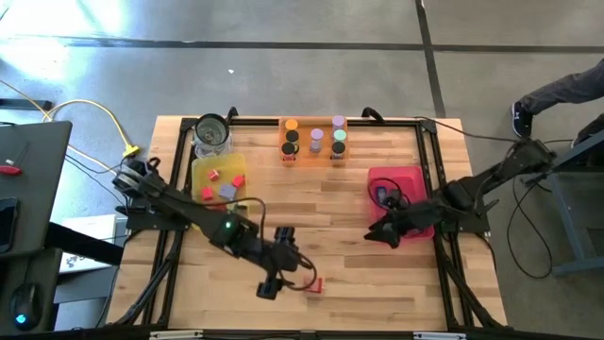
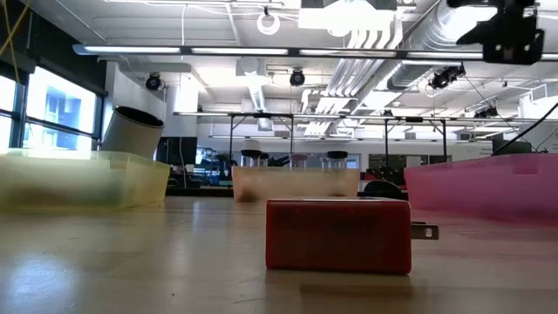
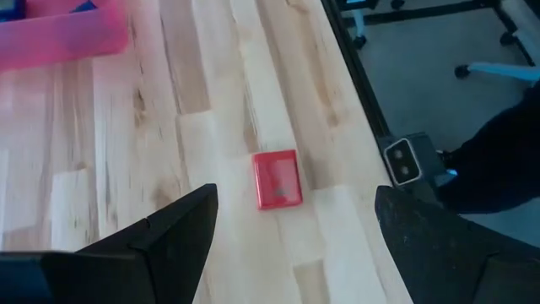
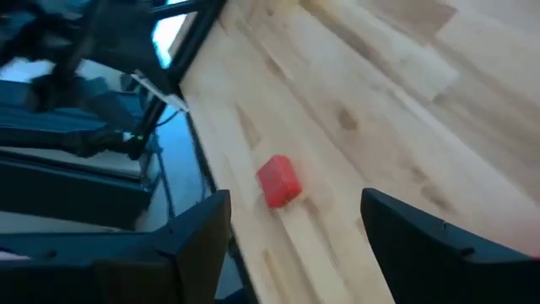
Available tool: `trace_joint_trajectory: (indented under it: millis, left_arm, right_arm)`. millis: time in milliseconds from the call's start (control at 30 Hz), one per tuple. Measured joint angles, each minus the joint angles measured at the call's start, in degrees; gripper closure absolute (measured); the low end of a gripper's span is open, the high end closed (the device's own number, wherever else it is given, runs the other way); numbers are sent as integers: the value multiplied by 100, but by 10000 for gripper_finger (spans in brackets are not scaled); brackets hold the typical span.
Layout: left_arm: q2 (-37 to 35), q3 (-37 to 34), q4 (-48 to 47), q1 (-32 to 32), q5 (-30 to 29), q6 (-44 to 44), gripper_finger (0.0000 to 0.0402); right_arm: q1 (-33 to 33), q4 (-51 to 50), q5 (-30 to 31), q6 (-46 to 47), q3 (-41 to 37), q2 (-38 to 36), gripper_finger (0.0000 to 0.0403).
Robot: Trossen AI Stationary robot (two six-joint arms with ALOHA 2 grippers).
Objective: Pick & Place Office items
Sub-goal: Put the red charger in the yellow bin
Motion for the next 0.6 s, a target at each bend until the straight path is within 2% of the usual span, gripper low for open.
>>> trace_joint_trajectory:
  millis: [367, 600]
  left_arm:
    - [866, 4, 364, -419, -881, -156, 91]
    - [1706, 2, 910, -568, -1069, -421, 91]
  right_arm:
    - [1498, 205, 1297, 571, -2, 39, 149]
    - [2088, 331, 1573, 691, -2, 179, 149]
